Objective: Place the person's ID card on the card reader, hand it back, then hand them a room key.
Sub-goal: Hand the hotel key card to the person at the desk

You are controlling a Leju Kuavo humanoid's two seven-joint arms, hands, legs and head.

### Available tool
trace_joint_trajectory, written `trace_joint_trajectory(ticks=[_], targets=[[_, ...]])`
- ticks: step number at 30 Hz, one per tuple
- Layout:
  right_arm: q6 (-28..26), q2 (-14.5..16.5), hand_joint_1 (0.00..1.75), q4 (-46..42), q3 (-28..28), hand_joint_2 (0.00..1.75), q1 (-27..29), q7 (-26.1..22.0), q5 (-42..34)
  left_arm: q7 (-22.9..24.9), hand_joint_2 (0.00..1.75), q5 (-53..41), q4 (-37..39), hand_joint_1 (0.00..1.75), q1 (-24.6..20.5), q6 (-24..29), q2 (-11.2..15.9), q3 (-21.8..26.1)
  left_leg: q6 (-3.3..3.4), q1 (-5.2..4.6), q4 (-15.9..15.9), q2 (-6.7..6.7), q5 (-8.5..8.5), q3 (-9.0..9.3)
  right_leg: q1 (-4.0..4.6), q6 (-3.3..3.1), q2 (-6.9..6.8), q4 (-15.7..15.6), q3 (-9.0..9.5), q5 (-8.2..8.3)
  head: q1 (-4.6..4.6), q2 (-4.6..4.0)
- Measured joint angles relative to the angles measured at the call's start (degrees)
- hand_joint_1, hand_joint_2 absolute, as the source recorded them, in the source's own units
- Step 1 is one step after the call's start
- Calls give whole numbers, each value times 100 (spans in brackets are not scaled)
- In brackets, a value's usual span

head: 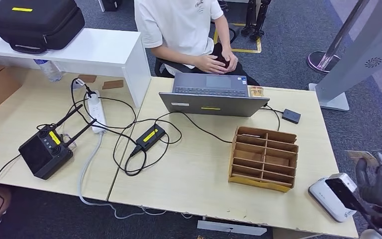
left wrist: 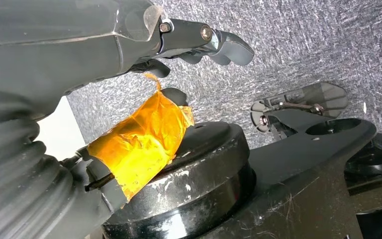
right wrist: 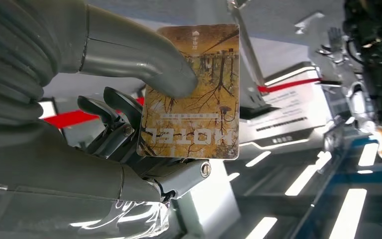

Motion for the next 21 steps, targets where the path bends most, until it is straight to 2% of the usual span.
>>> trace_joint_trajectory(ticks=[5,8,14,17,21], targets=[[-53,-214,175,-116,262,175,-122,7,47,-1,175,-29,0,0,1,-11,2,0,0,0,-2,2,-1,-9,1,0,3,2,-2,0,-1,0],[71,-402,175,-94,544,175,-590,136,283,-15,175,-119,0,0,-1,-27,8,-3,-1,-1,-4,19,0,-16,0,-2,17,8,-8,4,0,0],[735,-689,175,584,1697,175,-2638,644,816,-289,175,-422,0,0,-19,-1,44,-77,-7,2,-3,45,23,-12,2,-7,38,12,-20,31,1,0],[889,-692,175,1156,2374,175,-3654,827,1172,-580,175,-580,0,0,0,78,59,-191,-14,6,-3,37,34,-21,5,-12,33,16,-27,38,1,0],[1050,-589,175,1972,3267,175,-4770,931,1564,-683,175,-695,0,0,5,56,85,-339,-18,15,-3,25,40,-26,12,-15,25,18,-32,41,1,0]])
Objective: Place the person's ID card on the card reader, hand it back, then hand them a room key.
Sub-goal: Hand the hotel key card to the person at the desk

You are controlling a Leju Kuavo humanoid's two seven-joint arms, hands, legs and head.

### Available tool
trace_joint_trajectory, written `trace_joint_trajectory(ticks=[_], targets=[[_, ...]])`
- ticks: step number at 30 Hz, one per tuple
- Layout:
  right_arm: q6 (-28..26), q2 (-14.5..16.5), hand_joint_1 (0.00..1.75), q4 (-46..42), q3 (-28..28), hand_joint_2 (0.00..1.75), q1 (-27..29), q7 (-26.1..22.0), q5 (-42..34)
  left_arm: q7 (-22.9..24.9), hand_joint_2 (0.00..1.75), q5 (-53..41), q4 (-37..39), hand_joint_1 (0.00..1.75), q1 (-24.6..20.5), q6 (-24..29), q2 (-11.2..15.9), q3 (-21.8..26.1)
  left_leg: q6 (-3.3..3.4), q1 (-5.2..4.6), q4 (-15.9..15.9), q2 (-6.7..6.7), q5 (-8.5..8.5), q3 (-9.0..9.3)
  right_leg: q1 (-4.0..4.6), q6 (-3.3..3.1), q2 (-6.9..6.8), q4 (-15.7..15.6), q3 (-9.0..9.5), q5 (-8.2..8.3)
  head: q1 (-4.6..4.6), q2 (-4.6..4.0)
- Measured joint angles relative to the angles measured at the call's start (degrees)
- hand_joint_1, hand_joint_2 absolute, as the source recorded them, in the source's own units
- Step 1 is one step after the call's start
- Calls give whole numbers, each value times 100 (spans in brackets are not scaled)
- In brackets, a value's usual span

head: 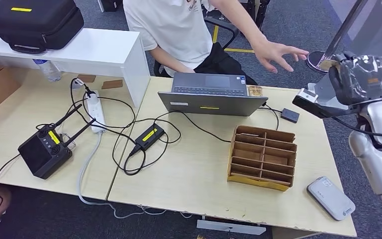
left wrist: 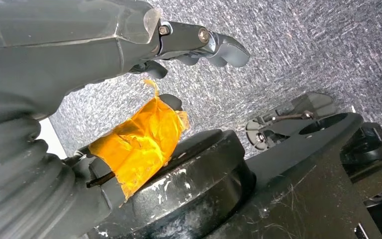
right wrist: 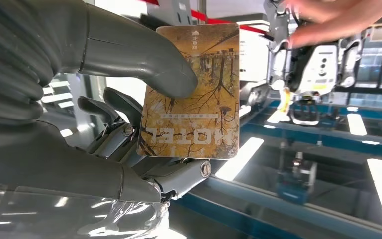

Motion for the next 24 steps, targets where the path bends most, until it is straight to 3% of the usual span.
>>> trace_joint_trajectory(ticks=[6,13,17,24], targets=[[-122,254,175,859,755,175,-996,-2,-269,111,175,-4,0,0,-1,-133,25,-97,-1,7,0,-13,1,-6,6,-1,-14,-2,-9,-1,0,0],[-205,274,175,1142,977,175,-1134,-68,-503,165,175,46,0,0,2,-176,30,-107,-2,7,0,-15,0,-8,6,-1,-14,-5,-10,-1,1,0],[-214,273,0,1219,1037,175,-1144,-79,-525,167,175,47,0,0,2,-200,32,-107,-3,7,0,-15,0,-7,7,-2,-14,-4,-10,0,1,0],[-207,208,0,1210,1147,175,-1110,-47,-600,167,175,19,0,0,8,-127,32,-109,-3,8,1,-16,1,-6,7,-3,-15,-4,-13,0,1,0]])
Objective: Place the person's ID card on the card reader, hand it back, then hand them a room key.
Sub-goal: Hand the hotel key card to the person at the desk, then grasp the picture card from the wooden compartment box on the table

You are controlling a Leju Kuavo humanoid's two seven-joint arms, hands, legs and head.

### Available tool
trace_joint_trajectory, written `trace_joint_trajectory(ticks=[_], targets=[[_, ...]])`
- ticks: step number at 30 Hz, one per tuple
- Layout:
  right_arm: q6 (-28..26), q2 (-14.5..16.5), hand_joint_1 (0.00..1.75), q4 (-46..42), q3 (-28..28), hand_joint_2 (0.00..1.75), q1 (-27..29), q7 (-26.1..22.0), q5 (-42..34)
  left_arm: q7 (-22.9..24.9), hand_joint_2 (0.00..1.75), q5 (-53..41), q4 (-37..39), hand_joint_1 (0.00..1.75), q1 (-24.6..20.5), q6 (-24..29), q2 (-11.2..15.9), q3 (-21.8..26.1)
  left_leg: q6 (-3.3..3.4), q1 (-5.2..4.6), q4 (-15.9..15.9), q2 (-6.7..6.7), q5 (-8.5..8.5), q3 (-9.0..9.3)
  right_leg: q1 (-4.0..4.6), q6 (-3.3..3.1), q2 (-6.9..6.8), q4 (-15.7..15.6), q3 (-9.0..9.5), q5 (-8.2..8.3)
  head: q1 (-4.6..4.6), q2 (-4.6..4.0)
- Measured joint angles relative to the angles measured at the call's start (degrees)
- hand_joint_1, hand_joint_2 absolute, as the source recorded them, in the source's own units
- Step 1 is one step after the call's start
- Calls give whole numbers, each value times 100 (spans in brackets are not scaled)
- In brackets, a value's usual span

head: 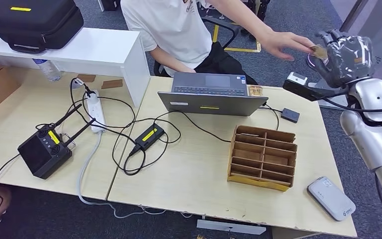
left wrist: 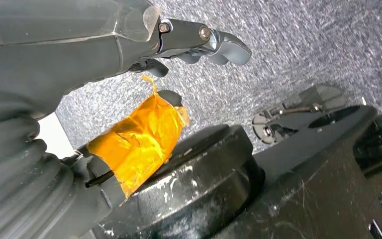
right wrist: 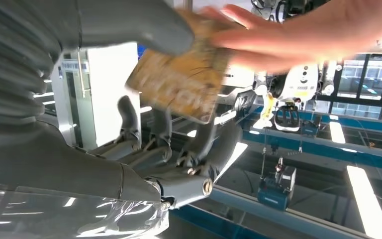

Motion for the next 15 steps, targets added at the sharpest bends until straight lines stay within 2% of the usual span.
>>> trace_joint_trajectory(ticks=[10,15], targets=[[-99,-270,0,-270,33,175,371,-22,-56,46,175,57,0,0,37,122,16,2,0,0,0,3,-1,-1,0,0,2,-2,-3,0,-1,0],[-353,-517,0,-957,-124,175,1191,-154,-272,141,175,188,0,0,50,142,15,17,-1,3,0,-5,-2,-2,4,0,-4,-6,0,-1,1,0]])
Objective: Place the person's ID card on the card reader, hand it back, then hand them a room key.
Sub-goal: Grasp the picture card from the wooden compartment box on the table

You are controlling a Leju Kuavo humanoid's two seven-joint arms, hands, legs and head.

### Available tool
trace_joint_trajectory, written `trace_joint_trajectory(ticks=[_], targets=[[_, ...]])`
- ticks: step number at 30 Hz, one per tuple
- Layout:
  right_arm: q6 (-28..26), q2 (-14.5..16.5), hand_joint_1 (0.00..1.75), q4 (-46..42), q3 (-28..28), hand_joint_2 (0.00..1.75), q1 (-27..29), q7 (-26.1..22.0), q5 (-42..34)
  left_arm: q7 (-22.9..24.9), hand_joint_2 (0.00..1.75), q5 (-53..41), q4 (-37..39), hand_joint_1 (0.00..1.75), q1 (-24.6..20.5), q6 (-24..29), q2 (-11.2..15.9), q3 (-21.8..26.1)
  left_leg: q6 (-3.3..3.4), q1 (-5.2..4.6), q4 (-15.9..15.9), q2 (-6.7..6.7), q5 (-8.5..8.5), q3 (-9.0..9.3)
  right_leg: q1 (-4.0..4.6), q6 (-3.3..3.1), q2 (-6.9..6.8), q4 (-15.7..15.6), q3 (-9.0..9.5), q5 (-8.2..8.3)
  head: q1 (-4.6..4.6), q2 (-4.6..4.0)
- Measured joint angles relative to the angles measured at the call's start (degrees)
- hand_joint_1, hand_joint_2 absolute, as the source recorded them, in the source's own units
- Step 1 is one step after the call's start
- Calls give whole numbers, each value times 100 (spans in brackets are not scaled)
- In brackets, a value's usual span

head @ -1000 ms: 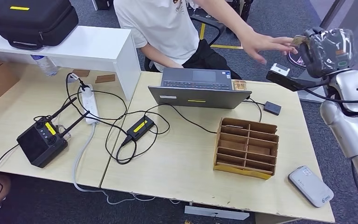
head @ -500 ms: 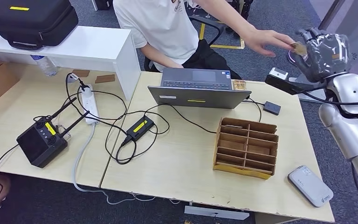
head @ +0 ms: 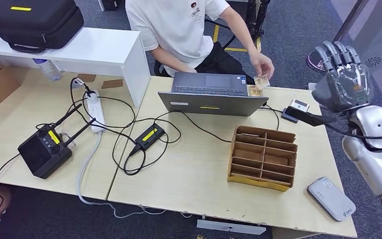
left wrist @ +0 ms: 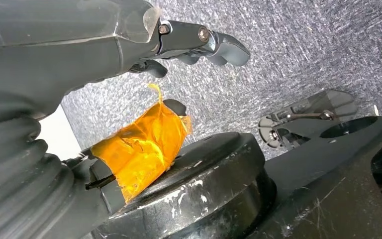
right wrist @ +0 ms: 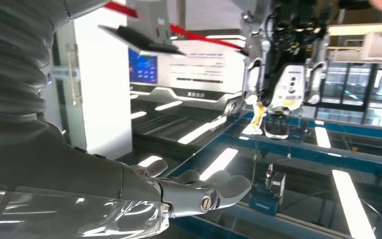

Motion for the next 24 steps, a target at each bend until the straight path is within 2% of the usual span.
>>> trace_joint_trajectory(ticks=[5,10,13,18,24], targets=[[-179,-181,0,-1187,-507,175,1392,-58,-131,34,175,84,0,0,15,52,-8,72,-4,1,-1,-10,-6,-4,1,-3,-8,-3,0,-7,-1,0],[-366,-198,0,-2371,-1131,175,2889,-283,-146,80,175,172,0,0,20,109,-38,182,-8,2,-3,-23,-11,-9,3,-13,-25,-3,2,-17,-2,0],[-453,-181,0,-2899,-1394,175,3607,-365,-65,99,175,195,0,0,20,138,-50,242,-9,2,-4,-23,-11,-11,3,-14,-26,-3,-1,-18,-1,0],[-453,-142,0,-3422,-1638,175,4286,-413,12,116,175,223,0,0,20,169,-63,293,-9,2,-4,-17,-11,-9,2,-15,-21,-3,-2,-18,-1,0],[-395,-107,0,-3738,-1761,175,4682,-424,50,116,175,245,0,0,20,189,-81,342,-9,1,-4,-14,-10,-7,2,-16,-19,-3,-1,-16,-2,0]])
